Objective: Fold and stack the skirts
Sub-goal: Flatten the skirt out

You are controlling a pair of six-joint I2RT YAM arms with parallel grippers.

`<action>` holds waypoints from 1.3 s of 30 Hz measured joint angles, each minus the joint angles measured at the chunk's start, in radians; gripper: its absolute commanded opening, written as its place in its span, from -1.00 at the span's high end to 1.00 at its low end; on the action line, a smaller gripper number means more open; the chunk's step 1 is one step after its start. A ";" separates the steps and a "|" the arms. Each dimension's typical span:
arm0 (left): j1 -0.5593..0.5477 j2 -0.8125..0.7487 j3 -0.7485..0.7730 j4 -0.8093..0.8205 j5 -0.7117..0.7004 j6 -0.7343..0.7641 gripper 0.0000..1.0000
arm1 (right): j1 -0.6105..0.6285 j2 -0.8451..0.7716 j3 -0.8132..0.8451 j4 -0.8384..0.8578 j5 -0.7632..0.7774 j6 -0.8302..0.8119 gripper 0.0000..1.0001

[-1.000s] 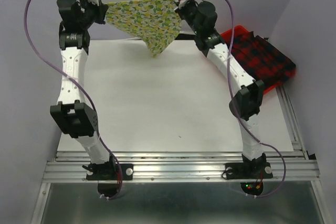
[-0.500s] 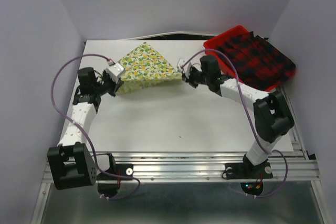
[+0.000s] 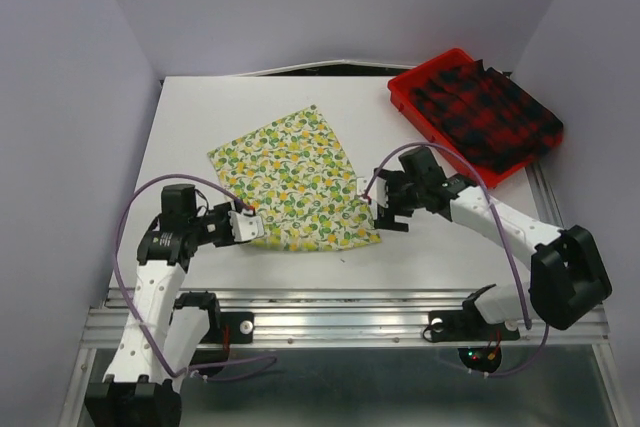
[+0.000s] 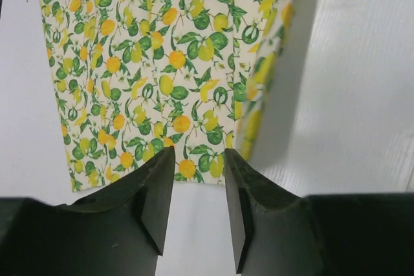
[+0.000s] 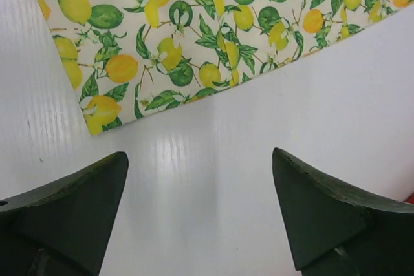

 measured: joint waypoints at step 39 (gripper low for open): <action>-0.143 1.394 0.976 0.194 -0.373 -0.947 0.47 | 0.000 0.575 0.446 -0.012 0.053 0.578 -0.14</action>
